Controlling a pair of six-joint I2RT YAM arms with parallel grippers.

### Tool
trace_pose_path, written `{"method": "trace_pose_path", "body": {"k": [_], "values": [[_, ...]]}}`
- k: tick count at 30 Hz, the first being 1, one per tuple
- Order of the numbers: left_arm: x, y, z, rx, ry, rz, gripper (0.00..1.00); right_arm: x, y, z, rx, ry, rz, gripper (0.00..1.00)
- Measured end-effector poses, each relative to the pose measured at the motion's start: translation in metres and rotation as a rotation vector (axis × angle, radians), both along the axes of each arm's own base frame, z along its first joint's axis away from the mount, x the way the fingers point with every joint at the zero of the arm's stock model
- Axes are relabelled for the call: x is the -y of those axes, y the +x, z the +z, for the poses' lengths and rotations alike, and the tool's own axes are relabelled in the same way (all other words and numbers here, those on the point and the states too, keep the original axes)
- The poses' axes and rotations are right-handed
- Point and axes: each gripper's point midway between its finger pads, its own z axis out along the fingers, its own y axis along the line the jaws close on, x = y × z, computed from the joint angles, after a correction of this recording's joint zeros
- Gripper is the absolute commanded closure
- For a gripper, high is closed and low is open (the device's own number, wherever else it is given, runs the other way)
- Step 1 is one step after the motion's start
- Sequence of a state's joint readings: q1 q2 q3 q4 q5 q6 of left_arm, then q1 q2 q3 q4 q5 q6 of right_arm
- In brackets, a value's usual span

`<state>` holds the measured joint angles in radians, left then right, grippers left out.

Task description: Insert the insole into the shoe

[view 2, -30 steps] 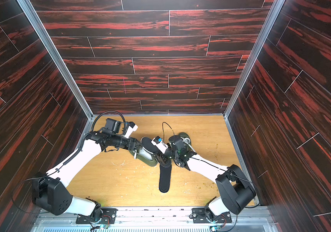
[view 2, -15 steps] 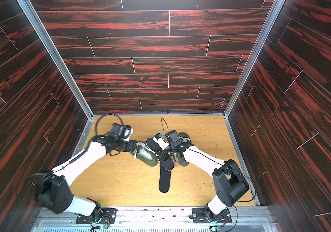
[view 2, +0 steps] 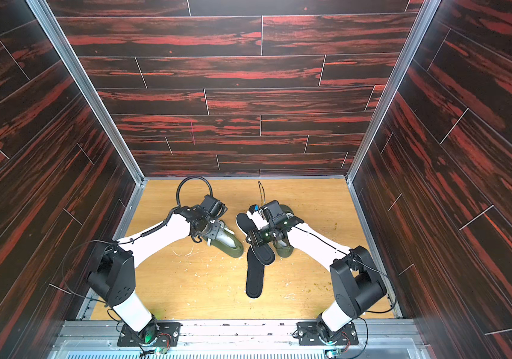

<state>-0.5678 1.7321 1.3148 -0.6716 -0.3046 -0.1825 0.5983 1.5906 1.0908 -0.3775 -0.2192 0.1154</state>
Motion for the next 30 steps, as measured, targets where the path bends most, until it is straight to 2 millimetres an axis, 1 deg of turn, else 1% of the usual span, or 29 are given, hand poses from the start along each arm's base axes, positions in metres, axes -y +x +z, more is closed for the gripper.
{"method": "trace_pose_path", "body": {"k": [2,4,5,8,11,17,22,26,30], "values": [[0.001,0.002,-0.001,0.003,0.03,-0.009,0.33,0.0,0.0,0.0,-0.001,0.001,-0.001,0.48],[0.002,0.002,-0.005,-0.005,0.051,-0.024,0.26,0.0,0.0,0.0,-0.001,0.003,-0.002,0.48],[0.002,0.0,-0.008,-0.012,0.059,-0.029,0.2,0.0,0.0,0.0,-0.001,0.003,-0.002,0.48],[0.006,-0.002,-0.01,-0.018,0.066,-0.047,0.07,0.0,0.001,0.001,0.0,0.004,-0.004,0.48],[0.011,-0.004,-0.009,-0.017,0.066,-0.059,0.04,0.001,0.002,0.001,0.0,0.004,-0.007,0.48],[0.017,-0.005,-0.01,-0.007,0.087,-0.073,0.03,0.003,0.007,0.002,0.006,0.012,-0.022,0.48],[0.011,0.002,-0.022,-0.01,0.197,-0.076,0.03,0.007,0.012,0.004,0.008,0.023,-0.044,0.48],[0.0,0.008,-0.033,-0.012,0.314,-0.082,0.03,0.01,0.015,0.008,0.016,0.031,-0.056,0.48],[-0.007,0.02,-0.03,0.018,0.406,-0.097,0.03,0.009,0.015,0.01,0.018,0.043,-0.052,0.49]]}}
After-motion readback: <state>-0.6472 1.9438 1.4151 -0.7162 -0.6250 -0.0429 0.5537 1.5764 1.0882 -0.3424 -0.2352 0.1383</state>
